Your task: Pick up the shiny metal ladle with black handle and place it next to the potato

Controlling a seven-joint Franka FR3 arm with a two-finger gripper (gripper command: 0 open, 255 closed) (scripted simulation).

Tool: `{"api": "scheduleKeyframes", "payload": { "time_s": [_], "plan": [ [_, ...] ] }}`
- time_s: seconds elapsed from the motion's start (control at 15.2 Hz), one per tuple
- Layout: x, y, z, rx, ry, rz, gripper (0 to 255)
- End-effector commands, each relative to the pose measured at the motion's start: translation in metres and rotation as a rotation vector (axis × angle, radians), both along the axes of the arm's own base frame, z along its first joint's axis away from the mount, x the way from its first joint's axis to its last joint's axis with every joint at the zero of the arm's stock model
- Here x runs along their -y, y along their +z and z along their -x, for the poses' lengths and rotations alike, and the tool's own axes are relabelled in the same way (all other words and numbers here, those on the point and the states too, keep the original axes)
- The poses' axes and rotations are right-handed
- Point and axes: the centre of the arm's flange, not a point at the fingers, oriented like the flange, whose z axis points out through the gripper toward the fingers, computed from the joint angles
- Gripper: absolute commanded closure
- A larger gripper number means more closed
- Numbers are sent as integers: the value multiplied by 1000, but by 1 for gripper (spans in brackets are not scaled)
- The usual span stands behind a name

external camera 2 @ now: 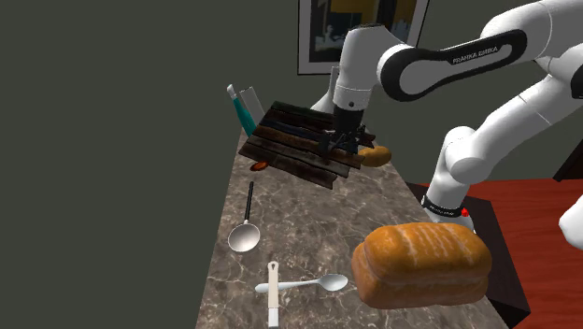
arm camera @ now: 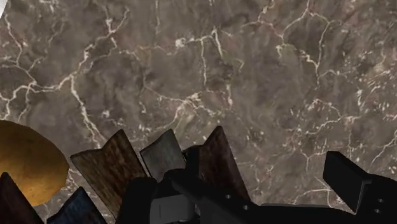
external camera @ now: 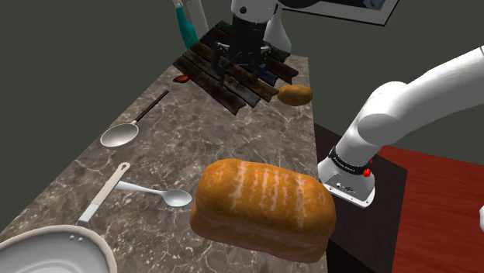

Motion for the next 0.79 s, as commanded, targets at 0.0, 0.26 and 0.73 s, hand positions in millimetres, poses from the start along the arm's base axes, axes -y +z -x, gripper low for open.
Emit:
{"api": "scheduleKeyframes", "payload": {
  "time_s": [0.0,0.26,0.73],
  "plan": [
    [-24,-8,-12,6,-54,5,0],
    [-67,-23,-41,18,-154,20,0],
    [-134,-50,-102,39,-330,46,0]
  ]
}}
